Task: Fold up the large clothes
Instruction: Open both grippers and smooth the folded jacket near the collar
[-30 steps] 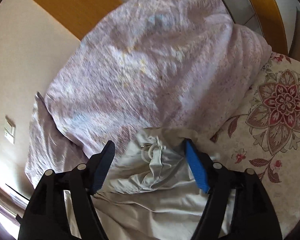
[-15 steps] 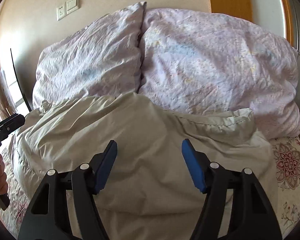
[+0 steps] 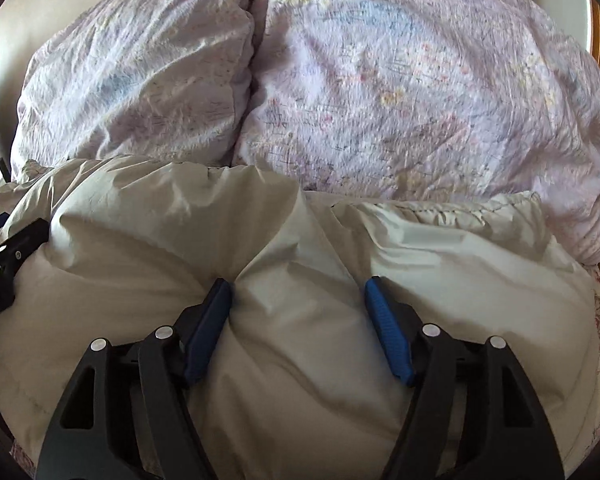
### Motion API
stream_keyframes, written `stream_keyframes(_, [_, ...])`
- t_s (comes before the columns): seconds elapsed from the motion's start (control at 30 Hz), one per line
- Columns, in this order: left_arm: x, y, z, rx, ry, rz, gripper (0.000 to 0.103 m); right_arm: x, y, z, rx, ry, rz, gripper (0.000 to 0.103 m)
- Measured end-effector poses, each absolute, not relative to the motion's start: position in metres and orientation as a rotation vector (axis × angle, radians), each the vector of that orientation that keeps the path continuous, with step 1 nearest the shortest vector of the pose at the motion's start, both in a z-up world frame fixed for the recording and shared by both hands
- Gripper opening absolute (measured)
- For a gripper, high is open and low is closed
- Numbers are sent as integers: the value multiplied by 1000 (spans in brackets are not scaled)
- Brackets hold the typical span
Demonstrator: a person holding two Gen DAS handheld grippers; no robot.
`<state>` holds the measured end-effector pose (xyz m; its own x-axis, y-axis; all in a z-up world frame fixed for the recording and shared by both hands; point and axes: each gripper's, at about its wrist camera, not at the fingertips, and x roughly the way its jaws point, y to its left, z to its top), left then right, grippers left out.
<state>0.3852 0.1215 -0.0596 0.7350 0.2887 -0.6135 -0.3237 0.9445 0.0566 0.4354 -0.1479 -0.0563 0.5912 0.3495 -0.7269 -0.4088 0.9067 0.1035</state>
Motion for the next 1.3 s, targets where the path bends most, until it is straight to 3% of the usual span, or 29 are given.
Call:
stream_keyframes(0.33, [395,123,-69,-55,675,355,101,436,-153,-63,-42,835,419,74])
stream_keyframes(0.53, [360,139,-28,-31,560,365,101,414,-187,-11,-67,634,393,73])
stream_keyframes(0.7, [373,166,-19,-73,572,436,101,450,-205,-18,-45,699,300,73])
stream_keyframes(1.3, [412,186,-76,-44,688,557,101,480,-209,-82,-64,848,235,78])
